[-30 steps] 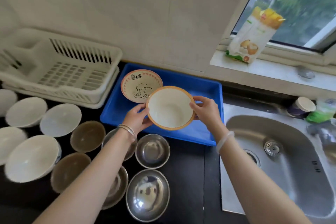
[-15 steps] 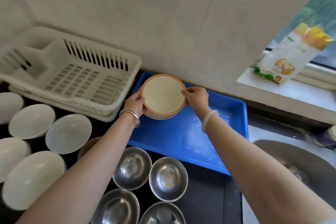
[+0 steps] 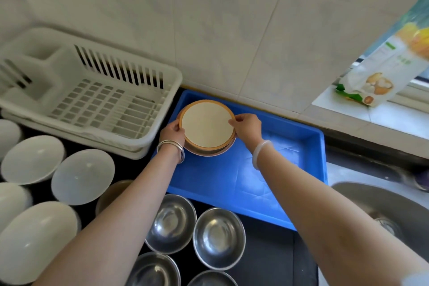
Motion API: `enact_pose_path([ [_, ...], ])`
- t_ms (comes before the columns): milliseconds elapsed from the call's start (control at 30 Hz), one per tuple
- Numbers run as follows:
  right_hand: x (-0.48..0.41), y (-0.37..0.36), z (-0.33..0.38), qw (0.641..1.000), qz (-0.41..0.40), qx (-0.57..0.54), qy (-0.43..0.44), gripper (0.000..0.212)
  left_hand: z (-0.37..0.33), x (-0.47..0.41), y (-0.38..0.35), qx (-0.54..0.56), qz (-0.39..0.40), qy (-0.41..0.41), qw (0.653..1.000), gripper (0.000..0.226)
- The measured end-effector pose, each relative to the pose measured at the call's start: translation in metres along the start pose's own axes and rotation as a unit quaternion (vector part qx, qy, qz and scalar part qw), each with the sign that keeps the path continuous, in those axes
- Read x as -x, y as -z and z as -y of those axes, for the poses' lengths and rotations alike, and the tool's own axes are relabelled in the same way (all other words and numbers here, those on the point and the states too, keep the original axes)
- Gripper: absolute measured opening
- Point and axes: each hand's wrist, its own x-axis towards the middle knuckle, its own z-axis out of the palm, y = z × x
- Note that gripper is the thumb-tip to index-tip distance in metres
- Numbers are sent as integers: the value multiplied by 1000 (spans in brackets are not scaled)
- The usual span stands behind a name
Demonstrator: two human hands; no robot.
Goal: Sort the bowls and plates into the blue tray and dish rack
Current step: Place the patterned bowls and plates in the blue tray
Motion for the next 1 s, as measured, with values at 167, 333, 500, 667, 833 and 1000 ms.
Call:
enact_pose_path([
  [167, 0, -1, -5, 1000, 7, -10, 0, 8, -1, 1, -2, -5, -27, -11, 1000, 41],
  [333, 7, 0, -6, 1000, 3, -15, 6, 18, -2, 7, -1, -35, -26, -34, 998, 40],
  [500, 20, 12, -8, 999, 14, -31, 4, 25, 0, 20, 4, -25, -7, -37, 999, 40],
  [667, 47, 30, -13, 998, 44, -44, 22, 23, 10, 55, 17, -59, 14, -52, 997, 40],
  [833, 91, 48, -27, 993, 85, -82, 8, 19, 31, 115, 28, -86, 31, -78, 993, 34],
  [1000, 144, 59, -56, 989, 129, -59, -41, 27, 75, 179, 41, -192, 57, -65, 978, 27],
])
